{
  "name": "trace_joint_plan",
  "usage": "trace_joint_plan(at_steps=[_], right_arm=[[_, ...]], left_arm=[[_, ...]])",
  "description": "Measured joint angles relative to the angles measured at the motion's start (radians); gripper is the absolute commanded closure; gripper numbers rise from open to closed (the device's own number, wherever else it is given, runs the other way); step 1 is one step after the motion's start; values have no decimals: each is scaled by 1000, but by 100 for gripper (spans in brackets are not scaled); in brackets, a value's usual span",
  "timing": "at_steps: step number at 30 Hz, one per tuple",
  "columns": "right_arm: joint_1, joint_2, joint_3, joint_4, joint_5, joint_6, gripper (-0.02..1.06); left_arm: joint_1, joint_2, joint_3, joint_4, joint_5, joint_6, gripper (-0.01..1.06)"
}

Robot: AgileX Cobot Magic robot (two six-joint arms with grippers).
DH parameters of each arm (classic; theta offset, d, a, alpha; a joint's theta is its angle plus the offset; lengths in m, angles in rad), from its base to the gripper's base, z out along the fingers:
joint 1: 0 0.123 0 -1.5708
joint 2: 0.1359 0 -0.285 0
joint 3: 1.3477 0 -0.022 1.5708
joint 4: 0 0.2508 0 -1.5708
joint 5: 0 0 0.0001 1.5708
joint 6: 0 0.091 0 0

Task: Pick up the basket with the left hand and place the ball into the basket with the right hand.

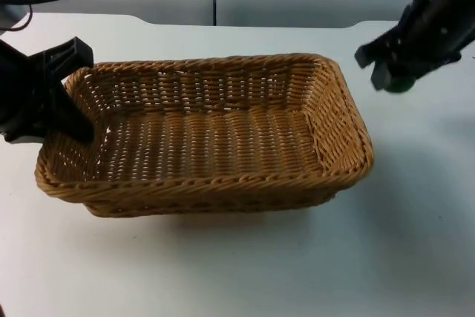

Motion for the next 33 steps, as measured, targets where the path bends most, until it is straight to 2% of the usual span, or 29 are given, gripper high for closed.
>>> trace_joint_plan(at_steps=[2, 3, 4, 7, 8, 9, 11, 13, 14, 16, 18, 24, 27, 33], right_arm=[[-2, -26, -91, 3, 54, 12, 105], [-2, -26, -91, 3, 54, 12, 105], [-2, -36, -137, 33, 82, -3, 105], [-4, -67, -248, 259, 181, -124, 105], [-4, -74, -279, 364, 233, -177, 105], [-4, -74, -279, 364, 233, -177, 105], [-4, -78, -315, 571, 341, -268, 105], [14, -79, -321, 704, 471, -342, 105], [14, -79, -321, 704, 471, -342, 105], [47, -79, -321, 722, 552, -361, 105], [90, -79, -321, 720, 579, -368, 105], [203, -79, -321, 676, 590, -371, 105], [285, -77, -321, 595, 573, -347, 105], [312, -70, -321, 540, 533, -285, 105]], left_arm=[[0, 0, 0, 0, 0, 0, 105], [0, 0, 0, 0, 0, 0, 105], [0, 0, 0, 0, 0, 0, 105], [0, 0, 0, 0, 0, 0, 105], [0, 0, 0, 0, 0, 0, 105], [0, 0, 0, 0, 0, 0, 105], [0, 0, 0, 0, 0, 0, 105], [0, 0, 0, 0, 0, 0, 105], [0, 0, 0, 0, 0, 0, 105], [0, 0, 0, 0, 0, 0, 105], [0, 0, 0, 0, 0, -2, 105], [0, 0, 0, 0, 0, -2, 105], [0, 0, 0, 0, 0, -2, 105], [0, 0, 0, 0, 0, -2, 105]])
